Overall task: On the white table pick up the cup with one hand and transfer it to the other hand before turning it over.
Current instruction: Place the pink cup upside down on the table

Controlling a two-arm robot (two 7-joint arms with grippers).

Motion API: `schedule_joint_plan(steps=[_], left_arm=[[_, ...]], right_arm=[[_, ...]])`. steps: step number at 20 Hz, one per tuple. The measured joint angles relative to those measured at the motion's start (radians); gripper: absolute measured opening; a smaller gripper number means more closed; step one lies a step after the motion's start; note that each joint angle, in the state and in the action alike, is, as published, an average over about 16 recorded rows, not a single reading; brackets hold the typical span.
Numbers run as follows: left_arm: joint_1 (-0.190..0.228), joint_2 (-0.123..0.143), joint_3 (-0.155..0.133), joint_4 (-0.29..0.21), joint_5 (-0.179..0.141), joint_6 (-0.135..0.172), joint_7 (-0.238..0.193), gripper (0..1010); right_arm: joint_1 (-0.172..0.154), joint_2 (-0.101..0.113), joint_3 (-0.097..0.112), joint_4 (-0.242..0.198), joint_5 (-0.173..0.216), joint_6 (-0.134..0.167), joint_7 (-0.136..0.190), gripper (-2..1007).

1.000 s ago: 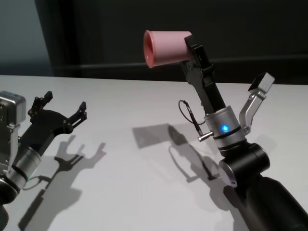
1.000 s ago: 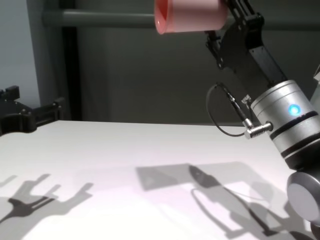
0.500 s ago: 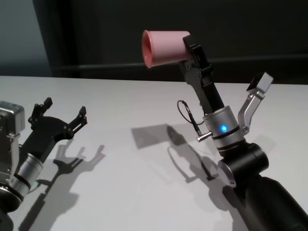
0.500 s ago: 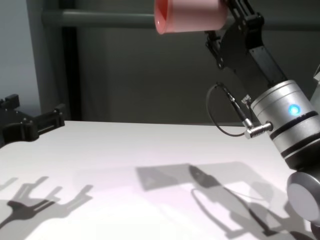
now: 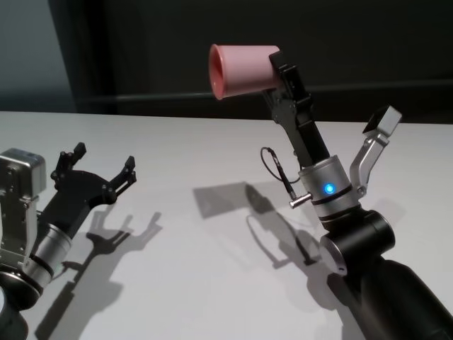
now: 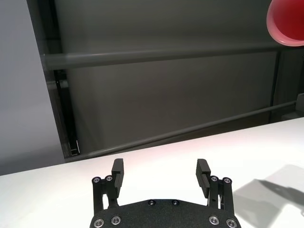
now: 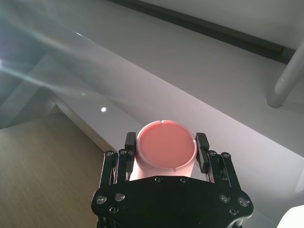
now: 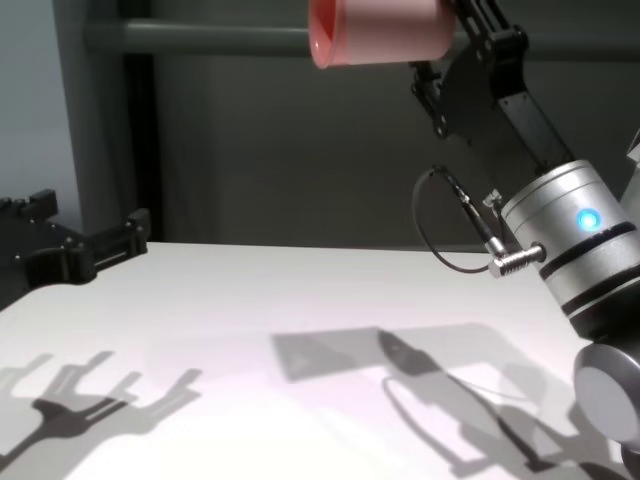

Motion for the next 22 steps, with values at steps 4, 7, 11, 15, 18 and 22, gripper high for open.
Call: schedule_joint_plan(steps=[4,7,11,15,18,22], left_arm=[[-0.019,-0.012,0.008,0.015,0.011,-0.005,-0.017,1001],[-0.033,-0.021,0.012,0.026,0.018,-0.007,-0.030,1001],[-0.048,-0.030,0.017,0.039,0.025,-0.009,-0.045,1001],[-0.053,-0.037,0.018,0.045,0.027,-0.008,-0.052,1001],[-0.054,-0.039,0.017,0.047,0.027,-0.006,-0.055,1001],[-0.053,-0.039,0.017,0.047,0.026,-0.005,-0.056,1001]], right_arm=[[0.000,0.000,0.000,0.000,0.000,0.000,0.000,733],[0.000,0.000,0.000,0.000,0.000,0.000,0.000,733],[0.000,0.000,0.000,0.000,0.000,0.000,0.000,732],[0.000,0.000,0.000,0.000,0.000,0.000,0.000,732],[0.000,0.000,0.000,0.000,0.000,0.000,0.000,733],[-0.006,0.005,-0.001,-0.012,0.000,-0.002,-0.009,732]])
